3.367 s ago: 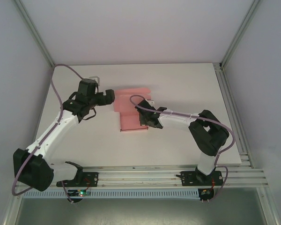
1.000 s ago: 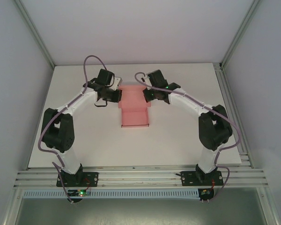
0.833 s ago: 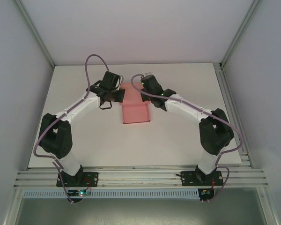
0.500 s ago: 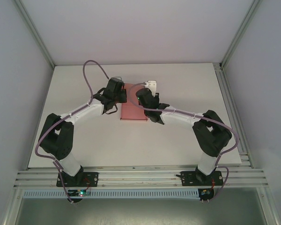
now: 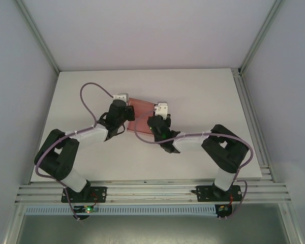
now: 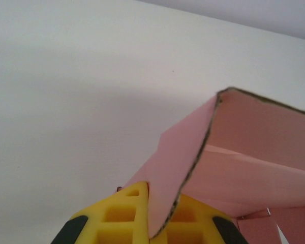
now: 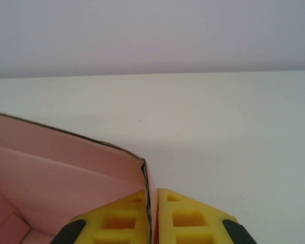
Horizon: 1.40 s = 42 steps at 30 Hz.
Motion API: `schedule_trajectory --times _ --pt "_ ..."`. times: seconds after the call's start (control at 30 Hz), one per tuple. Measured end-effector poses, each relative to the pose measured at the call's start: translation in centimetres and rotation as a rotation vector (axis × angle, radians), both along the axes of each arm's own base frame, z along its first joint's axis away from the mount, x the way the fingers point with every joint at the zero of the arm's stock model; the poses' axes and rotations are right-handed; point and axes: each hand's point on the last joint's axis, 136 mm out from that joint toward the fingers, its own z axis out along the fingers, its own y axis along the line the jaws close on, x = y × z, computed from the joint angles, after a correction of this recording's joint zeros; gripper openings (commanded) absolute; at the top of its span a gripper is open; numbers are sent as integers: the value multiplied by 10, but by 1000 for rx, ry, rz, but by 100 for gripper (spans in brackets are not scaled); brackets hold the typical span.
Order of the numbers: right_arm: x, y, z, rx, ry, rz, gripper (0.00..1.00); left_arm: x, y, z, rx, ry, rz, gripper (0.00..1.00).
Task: Assemble paper box
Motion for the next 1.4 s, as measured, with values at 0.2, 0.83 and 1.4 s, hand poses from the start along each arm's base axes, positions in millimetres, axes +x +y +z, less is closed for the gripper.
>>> schedule_trajectory --times 0.2,0.83,1.4 --pt "-19 2 -2 -52 -51 22 14 -10 -2 -4 4 -65 -29 0" --pt "-28 0 -7 12 -109 -221 16 -48 -2 -7 1 -80 -26 0" --pt "-61 -7 -59 26 -35 -68 13 -78 -8 -11 -21 -76 -106 26"
